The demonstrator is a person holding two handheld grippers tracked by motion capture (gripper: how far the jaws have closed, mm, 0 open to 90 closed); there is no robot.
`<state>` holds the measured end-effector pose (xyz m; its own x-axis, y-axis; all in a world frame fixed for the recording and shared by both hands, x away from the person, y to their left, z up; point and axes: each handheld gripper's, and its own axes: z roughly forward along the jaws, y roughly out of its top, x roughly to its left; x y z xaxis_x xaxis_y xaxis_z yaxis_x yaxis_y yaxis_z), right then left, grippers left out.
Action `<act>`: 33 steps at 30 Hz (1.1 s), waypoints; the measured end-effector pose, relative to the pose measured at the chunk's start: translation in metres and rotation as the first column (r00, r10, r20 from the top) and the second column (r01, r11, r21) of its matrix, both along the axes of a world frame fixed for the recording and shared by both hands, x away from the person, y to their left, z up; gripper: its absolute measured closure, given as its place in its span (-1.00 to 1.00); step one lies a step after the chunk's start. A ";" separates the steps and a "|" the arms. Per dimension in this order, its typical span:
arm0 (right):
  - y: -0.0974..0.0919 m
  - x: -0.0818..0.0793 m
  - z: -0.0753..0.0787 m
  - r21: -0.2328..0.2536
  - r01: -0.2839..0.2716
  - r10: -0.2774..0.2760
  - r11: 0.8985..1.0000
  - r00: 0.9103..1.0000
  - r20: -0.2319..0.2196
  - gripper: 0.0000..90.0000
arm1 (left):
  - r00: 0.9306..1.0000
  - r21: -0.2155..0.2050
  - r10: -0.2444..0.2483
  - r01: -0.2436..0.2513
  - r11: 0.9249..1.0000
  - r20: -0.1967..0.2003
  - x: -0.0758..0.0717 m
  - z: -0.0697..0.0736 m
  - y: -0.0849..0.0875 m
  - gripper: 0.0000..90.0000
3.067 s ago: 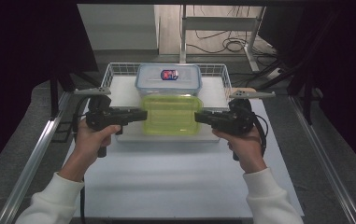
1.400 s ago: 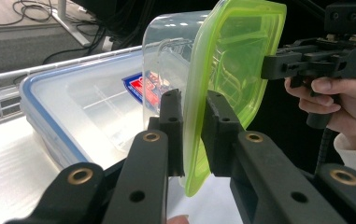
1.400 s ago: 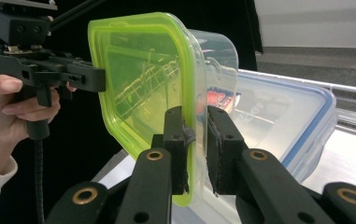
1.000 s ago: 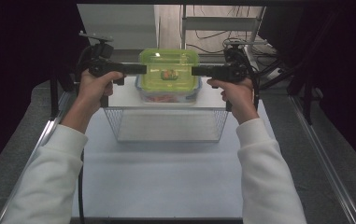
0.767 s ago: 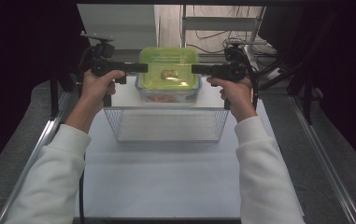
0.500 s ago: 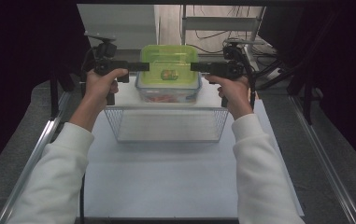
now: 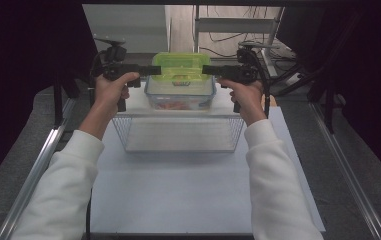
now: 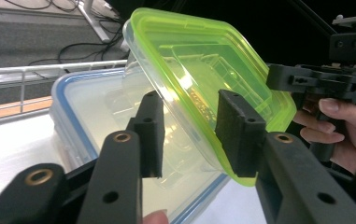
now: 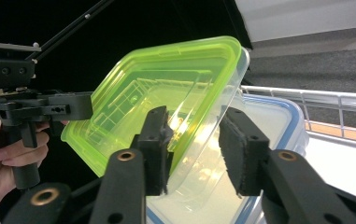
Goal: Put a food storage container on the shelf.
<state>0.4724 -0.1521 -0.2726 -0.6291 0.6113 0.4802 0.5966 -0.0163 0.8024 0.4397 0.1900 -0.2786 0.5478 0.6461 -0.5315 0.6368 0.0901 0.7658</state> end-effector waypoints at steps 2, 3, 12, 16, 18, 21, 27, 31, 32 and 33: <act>0.000 0.000 0.000 -0.005 0.014 -0.014 1.000 1.000 0.000 0.23 | 1.000 0.003 0.014 -0.014 1.000 0.003 0.000 0.000 -0.001 0.15; 0.001 -0.001 0.000 0.000 0.008 -0.008 1.000 1.000 -0.004 0.22 | 1.000 0.000 0.028 -0.028 1.000 0.008 0.000 0.001 -0.001 -0.08; 0.000 -0.002 0.000 0.000 0.013 -0.013 1.000 1.000 -0.010 0.07 | 0.999 0.008 0.041 -0.041 0.999 0.014 -0.002 0.002 0.002 -0.39; -0.004 -0.004 0.003 0.028 0.011 -0.011 1.000 1.000 -0.008 0.03 | 0.999 0.001 0.034 -0.034 0.999 0.018 -0.005 0.003 0.005 -0.40; -0.008 -0.008 0.007 0.016 0.002 -0.002 1.000 1.000 -0.002 0.01 | 0.999 0.005 0.028 -0.028 1.000 0.021 -0.007 0.004 0.006 -0.40; -0.010 -0.011 0.009 0.014 0.002 -0.002 1.000 1.000 0.005 0.00 | 0.999 0.002 0.013 -0.014 1.000 0.031 -0.013 0.004 0.010 -0.39; -0.016 -0.021 0.014 0.001 -0.027 0.027 1.000 1.000 0.015 -0.06 | 0.998 0.012 -0.022 0.022 1.000 0.059 -0.028 0.009 0.016 -0.37; -0.023 -0.032 0.016 -0.002 -0.054 0.054 0.999 0.998 0.028 -0.12 | 0.996 0.021 -0.029 0.027 0.999 0.080 -0.042 0.010 0.024 -0.37; -0.026 -0.036 0.016 0.001 -0.057 0.056 0.998 0.998 0.027 -0.14 | 0.996 0.021 -0.031 0.030 0.999 0.083 -0.048 0.009 0.026 -0.37; -0.030 -0.040 0.014 0.004 -0.062 0.062 0.998 0.998 0.026 -0.15 | 0.995 0.018 -0.037 0.035 0.999 0.089 -0.051 0.008 0.028 -0.37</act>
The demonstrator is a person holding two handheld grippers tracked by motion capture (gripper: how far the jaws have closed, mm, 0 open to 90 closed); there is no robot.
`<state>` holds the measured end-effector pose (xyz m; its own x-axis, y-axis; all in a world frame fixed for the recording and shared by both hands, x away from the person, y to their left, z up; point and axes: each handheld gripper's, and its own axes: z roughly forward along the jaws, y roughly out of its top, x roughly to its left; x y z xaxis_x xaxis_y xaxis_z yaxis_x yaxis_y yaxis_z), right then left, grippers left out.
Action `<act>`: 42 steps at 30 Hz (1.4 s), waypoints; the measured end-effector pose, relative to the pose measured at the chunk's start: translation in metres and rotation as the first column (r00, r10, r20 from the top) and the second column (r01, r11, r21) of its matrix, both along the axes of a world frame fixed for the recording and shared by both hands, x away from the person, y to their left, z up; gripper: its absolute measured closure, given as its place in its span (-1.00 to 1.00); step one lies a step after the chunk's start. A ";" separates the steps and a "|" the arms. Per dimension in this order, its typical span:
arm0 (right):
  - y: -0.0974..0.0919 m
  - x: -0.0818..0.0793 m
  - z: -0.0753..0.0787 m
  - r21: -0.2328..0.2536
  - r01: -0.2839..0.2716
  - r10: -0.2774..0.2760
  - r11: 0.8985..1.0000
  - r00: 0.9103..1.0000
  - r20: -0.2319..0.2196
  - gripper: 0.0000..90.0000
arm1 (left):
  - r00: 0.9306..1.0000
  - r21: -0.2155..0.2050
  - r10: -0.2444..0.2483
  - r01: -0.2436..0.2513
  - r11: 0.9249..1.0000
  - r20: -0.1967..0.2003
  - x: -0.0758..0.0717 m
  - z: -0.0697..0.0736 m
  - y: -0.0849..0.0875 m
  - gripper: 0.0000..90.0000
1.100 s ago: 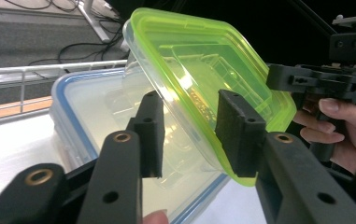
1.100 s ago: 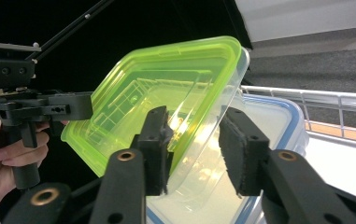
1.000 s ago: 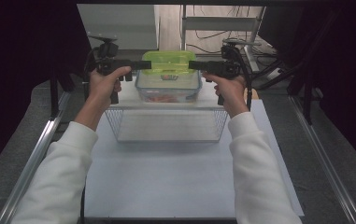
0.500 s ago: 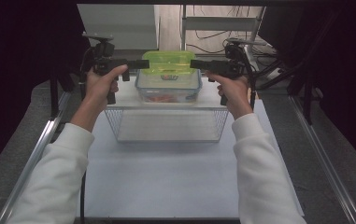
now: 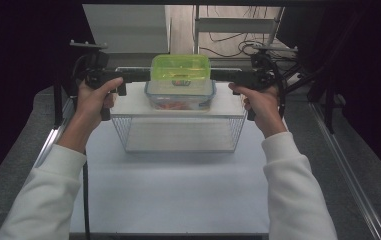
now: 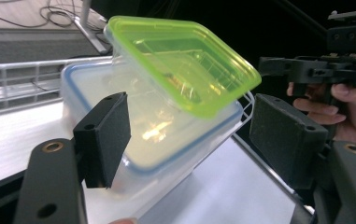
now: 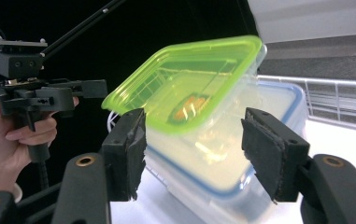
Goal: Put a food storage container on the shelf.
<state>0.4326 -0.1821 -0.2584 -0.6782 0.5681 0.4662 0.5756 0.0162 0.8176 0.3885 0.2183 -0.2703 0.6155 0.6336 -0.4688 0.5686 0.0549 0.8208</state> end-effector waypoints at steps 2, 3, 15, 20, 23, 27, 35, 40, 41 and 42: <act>-0.005 -0.007 -0.004 0.000 -0.003 0.003 1.000 1.000 -0.004 -0.16 | 1.000 -0.010 -0.010 0.010 1.000 0.012 -0.012 -0.004 0.004 -0.38; -0.008 -0.011 -0.006 -0.001 -0.003 0.003 1.000 1.000 0.005 -0.17 | 1.000 -0.013 -0.020 0.020 1.000 0.013 -0.018 -0.006 0.006 -0.38; -0.038 -0.058 -0.044 -0.098 -0.030 0.034 0.995 0.999 0.032 -0.21 | 0.998 0.057 -0.061 0.061 0.997 0.003 -0.071 -0.065 0.024 -0.39; -0.058 -0.081 -0.076 -0.129 -0.049 0.054 0.990 0.998 0.032 -0.21 | 0.996 0.057 -0.090 0.090 0.994 -0.003 -0.091 -0.092 0.024 -0.39; -0.063 -0.087 -0.089 -0.141 -0.052 0.055 0.989 0.998 0.012 -0.21 | 0.995 0.088 -0.102 0.102 0.991 -0.015 -0.099 -0.106 0.020 -0.39; -0.069 -0.098 -0.115 -0.183 -0.070 0.067 0.981 0.997 -0.026 -0.21 | 0.992 0.115 -0.115 0.119 0.986 -0.041 -0.107 -0.126 0.016 -0.39; -0.068 -0.113 -0.163 -0.235 -0.100 0.080 0.967 0.993 -0.090 -0.27 | 0.985 0.217 -0.121 0.145 0.965 -0.122 -0.122 -0.172 0.002 -0.38; -0.063 -0.122 -0.183 -0.261 -0.117 0.093 0.958 0.990 -0.103 -0.27 | 0.980 0.254 -0.110 0.149 0.956 -0.163 -0.128 -0.198 -0.002 -0.38; -0.062 -0.123 -0.187 -0.272 -0.120 0.094 0.955 0.990 -0.108 -0.28 | 0.979 0.261 -0.108 0.151 0.953 -0.170 -0.129 -0.201 -0.003 -0.38; -0.060 -0.124 -0.191 -0.281 -0.124 0.095 0.952 0.989 -0.114 -0.28 | 0.978 0.274 -0.108 0.154 0.949 -0.176 -0.129 -0.204 -0.003 -0.38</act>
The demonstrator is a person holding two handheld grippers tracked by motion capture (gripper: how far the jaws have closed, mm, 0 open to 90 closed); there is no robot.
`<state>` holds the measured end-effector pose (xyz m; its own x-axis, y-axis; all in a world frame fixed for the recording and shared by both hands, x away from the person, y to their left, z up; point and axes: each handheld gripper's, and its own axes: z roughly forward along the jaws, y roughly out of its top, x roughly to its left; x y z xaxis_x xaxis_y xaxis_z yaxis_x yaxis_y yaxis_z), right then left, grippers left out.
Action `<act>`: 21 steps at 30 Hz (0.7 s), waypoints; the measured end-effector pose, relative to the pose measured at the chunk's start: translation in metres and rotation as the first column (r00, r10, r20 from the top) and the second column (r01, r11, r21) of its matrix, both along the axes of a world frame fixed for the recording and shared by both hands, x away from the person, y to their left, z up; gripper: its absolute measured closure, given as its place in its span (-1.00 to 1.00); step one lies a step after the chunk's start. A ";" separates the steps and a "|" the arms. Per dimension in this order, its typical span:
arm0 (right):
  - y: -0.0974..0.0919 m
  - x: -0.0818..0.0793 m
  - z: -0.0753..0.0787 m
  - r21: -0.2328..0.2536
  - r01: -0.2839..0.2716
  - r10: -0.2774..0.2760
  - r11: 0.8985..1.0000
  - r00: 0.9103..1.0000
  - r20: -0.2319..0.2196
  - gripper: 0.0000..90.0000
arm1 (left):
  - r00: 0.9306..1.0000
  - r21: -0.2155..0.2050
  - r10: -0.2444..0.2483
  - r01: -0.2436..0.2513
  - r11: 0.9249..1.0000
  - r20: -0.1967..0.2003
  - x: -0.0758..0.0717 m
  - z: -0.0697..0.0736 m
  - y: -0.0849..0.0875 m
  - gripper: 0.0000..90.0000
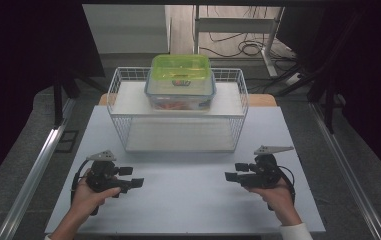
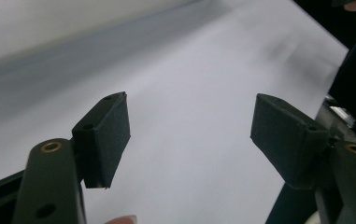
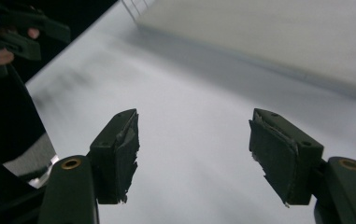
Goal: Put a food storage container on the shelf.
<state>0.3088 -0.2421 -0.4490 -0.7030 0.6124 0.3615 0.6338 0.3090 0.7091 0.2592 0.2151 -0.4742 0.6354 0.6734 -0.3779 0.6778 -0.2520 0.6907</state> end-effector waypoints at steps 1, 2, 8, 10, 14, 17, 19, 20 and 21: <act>0.001 -0.001 -0.004 -0.006 -0.005 0.005 1.000 1.000 -0.005 -0.28 | 1.000 0.015 0.001 -0.001 1.000 -0.001 0.000 -0.002 -0.001 -0.38; 0.002 -0.003 -0.008 -0.011 -0.008 0.008 1.000 1.000 -0.015 -0.29 | 1.000 0.027 0.004 -0.004 1.000 0.000 0.000 -0.004 -0.002 -0.39; 0.002 -0.005 -0.018 -0.027 -0.002 0.002 1.000 0.999 -0.034 -0.30 | 1.000 0.025 -0.005 0.005 1.000 0.000 -0.002 -0.004 -0.004 -0.39; 0.002 -0.005 -0.017 -0.022 0.001 -0.002 1.000 0.999 -0.032 -0.31 | 1.000 0.024 -0.004 0.004 1.000 -0.002 -0.001 -0.005 -0.004 -0.39; 0.002 -0.005 -0.017 -0.025 0.002 -0.003 1.000 1.000 -0.029 -0.33 | 1.000 0.022 -0.006 0.006 1.000 -0.007 -0.001 -0.007 -0.004 -0.40; 0.003 -0.006 -0.017 -0.027 0.000 -0.001 1.000 1.000 -0.018 -0.34 | 1.000 0.024 -0.005 0.005 1.000 -0.009 -0.001 -0.008 -0.004 -0.41; 0.003 -0.005 -0.017 -0.029 -0.006 0.006 1.000 1.000 -0.010 -0.35 | 1.000 0.026 -0.002 0.002 1.000 -0.010 0.000 -0.008 -0.004 -0.41; 0.003 -0.005 -0.017 -0.030 -0.011 0.011 1.000 1.000 -0.009 -0.36 | 1.000 0.027 0.000 0.000 1.000 -0.009 0.000 -0.008 -0.003 -0.41; 0.003 -0.005 -0.017 -0.030 -0.013 0.013 0.999 1.000 -0.006 -0.38 | 1.000 0.025 0.004 -0.004 1.000 -0.011 0.001 -0.009 -0.003 -0.42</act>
